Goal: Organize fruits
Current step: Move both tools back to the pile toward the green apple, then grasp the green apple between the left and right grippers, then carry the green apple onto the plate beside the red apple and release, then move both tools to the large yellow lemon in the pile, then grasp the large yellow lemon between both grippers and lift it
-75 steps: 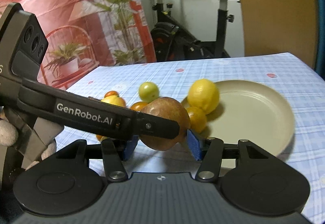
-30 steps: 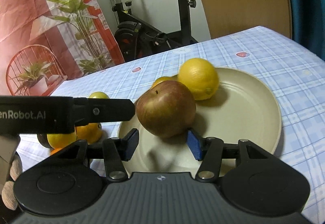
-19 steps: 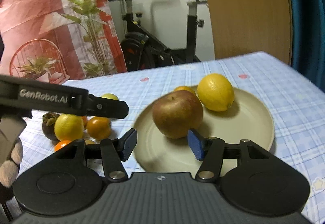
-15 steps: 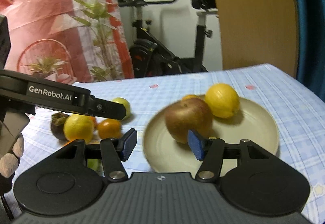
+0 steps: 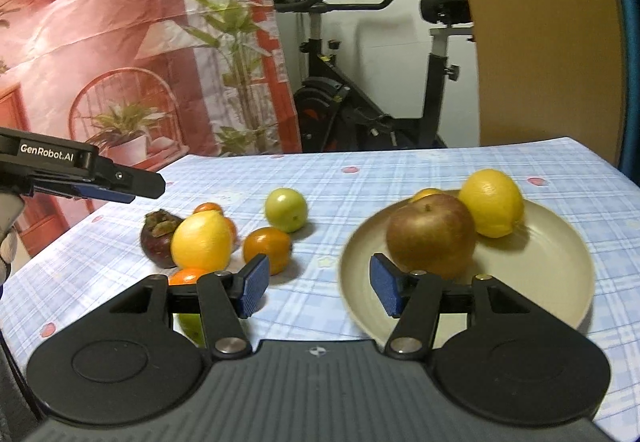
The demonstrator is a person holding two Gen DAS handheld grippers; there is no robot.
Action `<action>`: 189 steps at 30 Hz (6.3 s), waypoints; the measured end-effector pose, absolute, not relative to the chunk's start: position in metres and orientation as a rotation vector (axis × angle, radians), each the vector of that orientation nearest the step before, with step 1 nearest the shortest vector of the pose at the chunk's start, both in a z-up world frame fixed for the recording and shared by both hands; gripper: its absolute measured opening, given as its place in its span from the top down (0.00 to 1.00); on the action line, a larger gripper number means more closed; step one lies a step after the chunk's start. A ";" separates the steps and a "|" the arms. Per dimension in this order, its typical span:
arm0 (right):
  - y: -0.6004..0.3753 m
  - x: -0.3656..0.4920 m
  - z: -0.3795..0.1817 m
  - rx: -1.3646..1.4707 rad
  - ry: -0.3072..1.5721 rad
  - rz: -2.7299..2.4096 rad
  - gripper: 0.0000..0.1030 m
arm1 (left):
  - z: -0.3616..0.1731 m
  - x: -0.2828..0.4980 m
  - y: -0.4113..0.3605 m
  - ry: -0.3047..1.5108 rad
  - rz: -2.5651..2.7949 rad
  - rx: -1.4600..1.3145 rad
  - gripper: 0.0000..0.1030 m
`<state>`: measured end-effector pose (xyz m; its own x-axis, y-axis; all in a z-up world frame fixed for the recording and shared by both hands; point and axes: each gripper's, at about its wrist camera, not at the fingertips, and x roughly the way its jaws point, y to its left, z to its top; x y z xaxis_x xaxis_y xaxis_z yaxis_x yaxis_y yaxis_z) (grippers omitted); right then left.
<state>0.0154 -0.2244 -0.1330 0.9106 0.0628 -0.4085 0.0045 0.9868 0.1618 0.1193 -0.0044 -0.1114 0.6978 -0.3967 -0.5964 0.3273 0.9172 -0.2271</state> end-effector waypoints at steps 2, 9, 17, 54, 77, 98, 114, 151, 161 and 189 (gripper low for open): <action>-0.221 0.017 -0.134 0.151 0.435 0.053 0.43 | -0.116 0.121 -0.004 0.705 -0.421 -0.129 0.37; -0.199 0.024 -0.140 0.109 0.476 0.173 0.43 | -0.132 0.115 -0.020 0.749 -0.492 -0.102 0.37; -0.176 0.040 -0.153 0.041 0.524 0.267 0.44 | -0.143 0.105 -0.035 0.785 -0.578 -0.068 0.38; -0.201 0.035 -0.156 0.148 0.521 0.261 0.51 | -0.151 0.095 -0.073 0.791 -0.695 0.002 0.50; -0.265 0.020 -0.144 0.309 0.418 -0.021 0.51 | -0.150 0.128 -0.165 0.795 -0.789 0.115 0.50; -0.270 0.055 -0.154 0.301 0.466 -0.067 0.52 | -0.164 0.166 -0.177 0.776 -0.680 0.108 0.46; -0.255 0.032 -0.146 0.225 0.366 -0.066 0.41 | -0.124 0.149 -0.117 0.710 -0.628 0.043 0.44; -0.134 0.118 -0.148 -0.057 0.518 0.258 0.38 | -0.122 0.157 -0.009 0.688 -0.516 -0.062 0.44; -0.139 0.128 -0.159 -0.029 0.566 0.266 0.41 | -0.141 0.171 -0.036 0.777 -0.551 0.066 0.46; -0.146 0.107 -0.152 0.008 0.482 0.254 0.42 | -0.138 0.161 -0.055 0.744 -0.600 0.156 0.45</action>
<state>0.1068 -0.1457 -0.1523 0.8554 0.2434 -0.4572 -0.2398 0.9685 0.0670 0.1608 -0.0553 -0.1384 0.5776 -0.4569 -0.6764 0.5641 0.8224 -0.0738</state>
